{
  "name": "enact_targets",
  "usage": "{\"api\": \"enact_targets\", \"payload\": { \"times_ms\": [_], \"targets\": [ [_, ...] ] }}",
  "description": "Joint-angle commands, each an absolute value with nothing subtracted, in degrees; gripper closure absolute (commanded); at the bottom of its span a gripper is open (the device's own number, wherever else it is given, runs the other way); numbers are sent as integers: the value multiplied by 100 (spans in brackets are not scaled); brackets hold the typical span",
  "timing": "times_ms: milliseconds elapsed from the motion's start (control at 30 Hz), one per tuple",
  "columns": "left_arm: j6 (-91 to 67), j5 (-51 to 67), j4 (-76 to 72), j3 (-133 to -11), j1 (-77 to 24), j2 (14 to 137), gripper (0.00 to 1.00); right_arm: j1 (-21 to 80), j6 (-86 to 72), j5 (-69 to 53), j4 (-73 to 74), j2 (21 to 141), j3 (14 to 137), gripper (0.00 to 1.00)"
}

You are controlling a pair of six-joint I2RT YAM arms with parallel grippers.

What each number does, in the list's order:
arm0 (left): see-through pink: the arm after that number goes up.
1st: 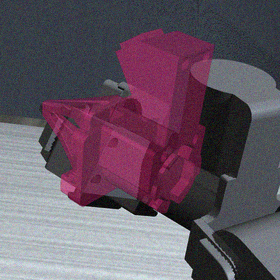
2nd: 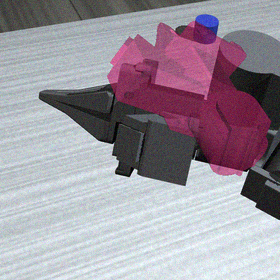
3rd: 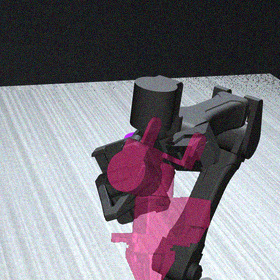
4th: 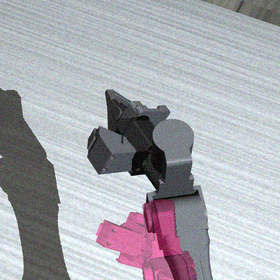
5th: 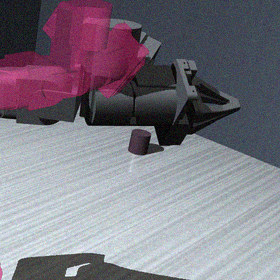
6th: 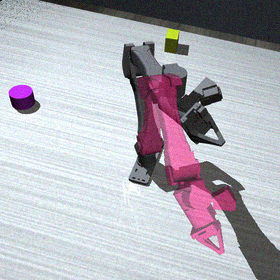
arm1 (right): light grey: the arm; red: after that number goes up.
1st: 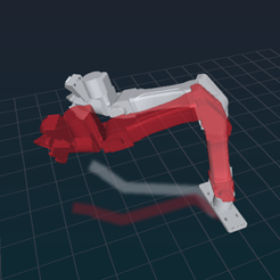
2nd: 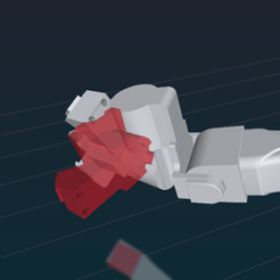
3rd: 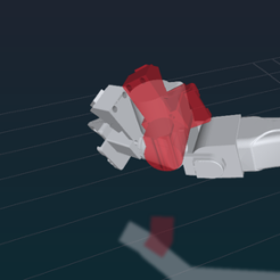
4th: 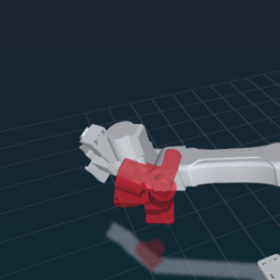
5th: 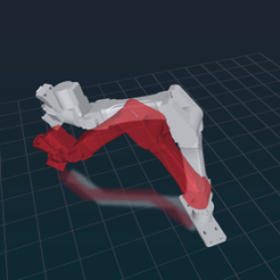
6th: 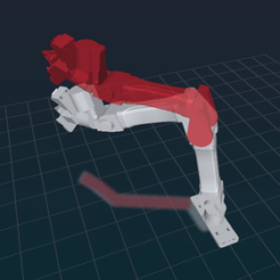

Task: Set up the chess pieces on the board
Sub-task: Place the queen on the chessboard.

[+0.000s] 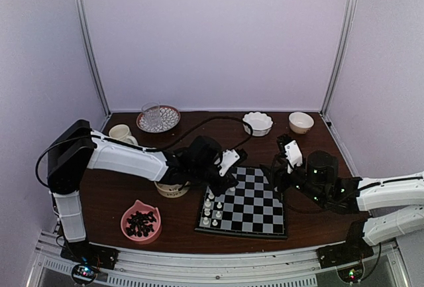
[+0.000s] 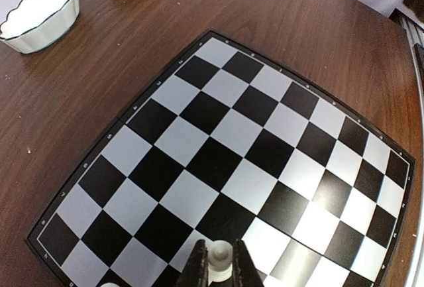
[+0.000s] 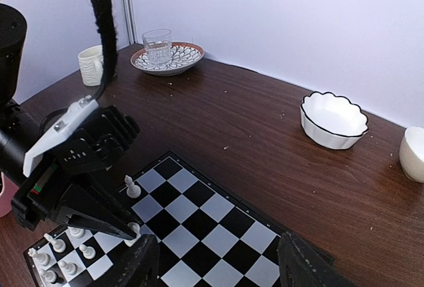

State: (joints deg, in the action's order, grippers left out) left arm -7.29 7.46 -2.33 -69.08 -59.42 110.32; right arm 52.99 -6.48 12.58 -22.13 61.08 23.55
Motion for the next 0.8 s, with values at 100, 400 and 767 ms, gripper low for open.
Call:
{"api": "enact_targets", "payload": {
  "times_ms": [100, 400, 767],
  "targets": [
    [-663, 743, -589, -7264, -6007, 11396, 96, 5295, -725, 1397, -2278, 6117, 2338, 36],
    [-694, 602, -430, -7396, -6020, 11540, 77, 5291, -729, 1399, -2293, 6117, 2338, 35],
    [-791, 551, 200, -7641, -6021, 11412, 55, 5294, -721, 1389, -2268, 6082, 2336, 35]
  ]
}}
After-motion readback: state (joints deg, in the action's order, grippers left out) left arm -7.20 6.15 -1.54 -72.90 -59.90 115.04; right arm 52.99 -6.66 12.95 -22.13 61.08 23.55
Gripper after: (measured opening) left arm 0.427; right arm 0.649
